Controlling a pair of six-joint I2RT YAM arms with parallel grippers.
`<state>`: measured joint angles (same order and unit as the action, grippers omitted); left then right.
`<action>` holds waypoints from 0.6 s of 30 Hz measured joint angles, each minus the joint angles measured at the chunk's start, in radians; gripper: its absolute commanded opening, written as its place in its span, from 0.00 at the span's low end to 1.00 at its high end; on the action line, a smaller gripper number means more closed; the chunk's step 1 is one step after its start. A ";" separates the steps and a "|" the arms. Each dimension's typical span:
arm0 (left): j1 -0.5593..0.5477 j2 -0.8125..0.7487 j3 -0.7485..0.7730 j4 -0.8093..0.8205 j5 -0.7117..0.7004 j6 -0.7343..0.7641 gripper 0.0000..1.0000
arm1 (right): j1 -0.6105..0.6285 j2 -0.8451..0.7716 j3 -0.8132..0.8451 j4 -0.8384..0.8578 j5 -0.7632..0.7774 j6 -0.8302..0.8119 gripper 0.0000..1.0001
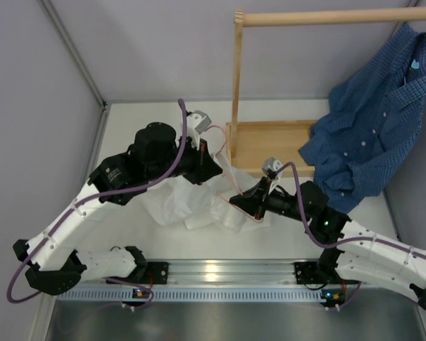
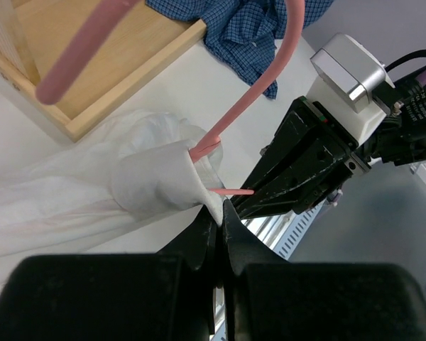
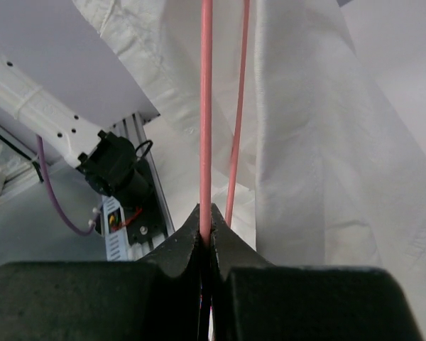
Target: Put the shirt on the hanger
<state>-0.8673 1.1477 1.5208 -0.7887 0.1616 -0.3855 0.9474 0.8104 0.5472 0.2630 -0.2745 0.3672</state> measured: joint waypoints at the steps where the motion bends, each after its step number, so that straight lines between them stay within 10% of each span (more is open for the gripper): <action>1: -0.003 0.011 0.010 -0.006 0.005 0.007 0.01 | 0.000 -0.006 -0.029 0.042 0.011 0.010 0.00; 6: -0.013 0.109 0.128 -0.092 0.060 0.076 0.15 | 0.013 -0.016 -0.100 0.170 0.075 0.049 0.00; 12: -0.027 0.206 0.326 -0.162 0.152 0.192 0.96 | 0.014 -0.018 -0.109 0.294 0.142 0.072 0.00; 18: -0.031 0.164 0.406 -0.170 0.116 0.360 0.98 | 0.014 -0.038 -0.197 0.447 0.180 0.085 0.00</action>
<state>-0.8982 1.3117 1.9263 -0.9588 0.2771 -0.0250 0.9619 0.7727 0.3500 0.7097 -0.0944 0.4519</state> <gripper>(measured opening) 0.980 0.004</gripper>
